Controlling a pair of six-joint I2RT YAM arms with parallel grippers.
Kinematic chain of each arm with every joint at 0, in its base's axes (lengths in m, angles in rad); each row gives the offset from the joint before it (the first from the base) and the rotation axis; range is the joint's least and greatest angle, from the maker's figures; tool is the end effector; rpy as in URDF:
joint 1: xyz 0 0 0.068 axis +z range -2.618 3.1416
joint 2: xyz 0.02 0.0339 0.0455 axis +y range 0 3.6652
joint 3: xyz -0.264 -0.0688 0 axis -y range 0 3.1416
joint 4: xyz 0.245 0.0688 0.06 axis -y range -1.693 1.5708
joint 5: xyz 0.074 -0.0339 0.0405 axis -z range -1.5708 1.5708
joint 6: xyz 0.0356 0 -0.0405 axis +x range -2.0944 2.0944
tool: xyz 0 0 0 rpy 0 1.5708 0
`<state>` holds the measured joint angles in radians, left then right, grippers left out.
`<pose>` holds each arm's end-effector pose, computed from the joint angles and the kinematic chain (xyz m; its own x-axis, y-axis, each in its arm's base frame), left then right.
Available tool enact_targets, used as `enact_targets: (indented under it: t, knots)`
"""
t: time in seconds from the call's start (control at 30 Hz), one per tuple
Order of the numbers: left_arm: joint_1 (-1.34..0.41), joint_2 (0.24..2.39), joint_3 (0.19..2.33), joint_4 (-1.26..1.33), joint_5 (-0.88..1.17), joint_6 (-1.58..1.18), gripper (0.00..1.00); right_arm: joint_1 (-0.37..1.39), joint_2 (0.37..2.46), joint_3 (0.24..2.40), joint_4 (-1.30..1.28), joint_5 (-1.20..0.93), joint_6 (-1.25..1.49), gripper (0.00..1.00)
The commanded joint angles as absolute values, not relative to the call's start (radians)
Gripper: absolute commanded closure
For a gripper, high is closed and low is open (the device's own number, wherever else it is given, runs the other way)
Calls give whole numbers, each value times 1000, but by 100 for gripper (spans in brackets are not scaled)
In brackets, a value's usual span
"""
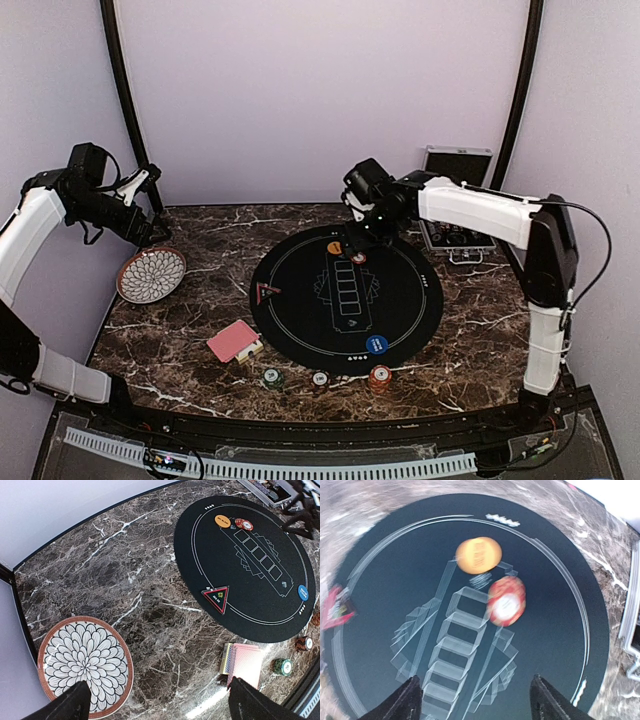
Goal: Distribute texas hold em gaming equipment
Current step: Pick up the pile of poker chips from the pile of poker chips.
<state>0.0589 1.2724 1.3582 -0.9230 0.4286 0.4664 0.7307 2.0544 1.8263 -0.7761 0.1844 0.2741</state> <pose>0.2530 0.0001 0.3676 -0.5615 0.3766 -0.7368 0.5337 0.8453 0.0254 0.3421 0.2978 0.2583 -0.7626 -0.3261 -0.5586 -0.3909 0.9204 -0.0036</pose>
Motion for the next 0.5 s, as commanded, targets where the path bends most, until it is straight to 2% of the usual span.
enact_targets:
  t: [0.0,0.23,0.47]
  knots:
    - [61,1234,1359,-944,431,484,1,863,1863,1581,-750,204,321,20]
    - [61,1232,1350,-942,438,480,1,1074,1672,1306,-818,162,451,12]
    - [59,1234,1362,-960,442,480,1,1188,1624,1226,-885,143,530,7]
